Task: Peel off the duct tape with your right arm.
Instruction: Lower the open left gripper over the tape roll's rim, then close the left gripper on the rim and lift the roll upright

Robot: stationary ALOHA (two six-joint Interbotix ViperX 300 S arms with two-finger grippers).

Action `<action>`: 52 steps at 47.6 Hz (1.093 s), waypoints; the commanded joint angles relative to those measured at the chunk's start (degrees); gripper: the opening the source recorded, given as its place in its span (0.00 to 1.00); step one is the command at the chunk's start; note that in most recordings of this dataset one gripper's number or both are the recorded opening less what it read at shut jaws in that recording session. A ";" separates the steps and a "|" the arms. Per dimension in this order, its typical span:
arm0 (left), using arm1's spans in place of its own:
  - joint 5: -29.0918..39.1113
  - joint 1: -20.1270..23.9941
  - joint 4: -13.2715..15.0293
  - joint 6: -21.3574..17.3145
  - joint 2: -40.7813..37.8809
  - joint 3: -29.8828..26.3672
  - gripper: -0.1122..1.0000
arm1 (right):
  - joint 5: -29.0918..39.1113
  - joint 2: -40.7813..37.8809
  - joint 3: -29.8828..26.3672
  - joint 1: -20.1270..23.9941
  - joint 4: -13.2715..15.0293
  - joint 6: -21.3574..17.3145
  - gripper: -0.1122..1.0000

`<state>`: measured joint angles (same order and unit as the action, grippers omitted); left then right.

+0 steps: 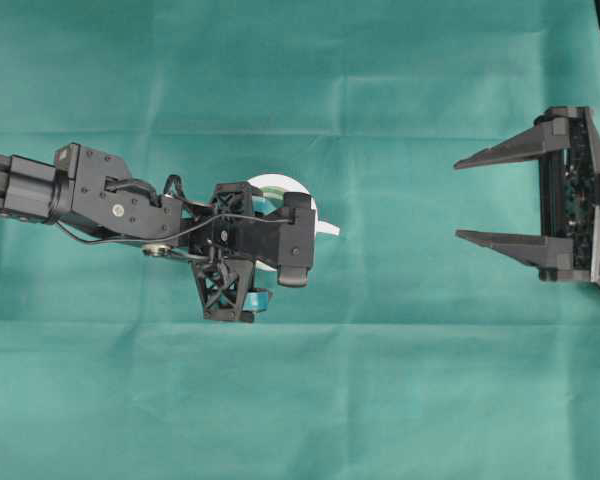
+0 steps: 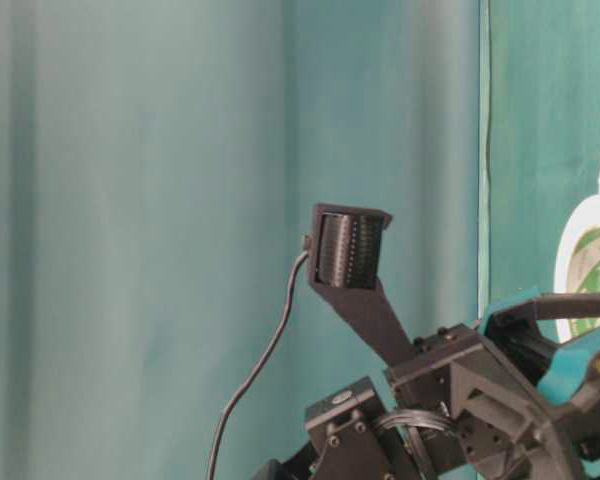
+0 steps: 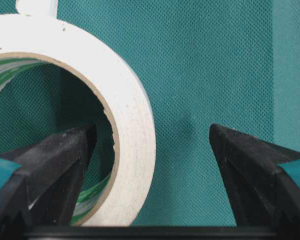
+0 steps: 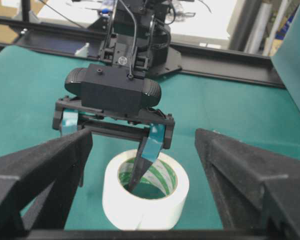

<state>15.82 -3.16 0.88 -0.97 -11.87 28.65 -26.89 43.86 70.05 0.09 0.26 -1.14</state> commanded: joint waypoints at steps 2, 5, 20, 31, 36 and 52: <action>0.00 0.18 -0.18 0.00 0.88 -0.70 0.99 | -0.88 -0.09 -0.44 0.00 0.09 0.09 0.79; 0.44 0.18 -0.18 0.00 1.05 -0.44 0.99 | -0.97 -0.09 -0.26 -0.09 0.00 0.09 0.79; 4.13 0.53 -0.26 -2.11 3.34 0.79 0.98 | -1.58 -0.09 0.00 0.00 0.00 0.09 0.79; 7.47 1.58 -0.26 -5.36 4.92 2.02 0.98 | -1.58 -0.53 -0.09 0.00 0.00 0.09 0.79; 9.14 2.11 -0.26 -7.12 5.27 2.11 0.96 | -1.58 -0.79 -0.18 0.00 0.09 0.00 0.79; 11.43 2.11 -0.26 -8.53 5.45 1.67 0.46 | -2.90 -1.23 -0.09 0.00 0.00 0.09 0.79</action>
<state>26.10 -1.05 0.62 -9.58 -8.17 30.94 -29.09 42.71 70.75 0.09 0.26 -1.14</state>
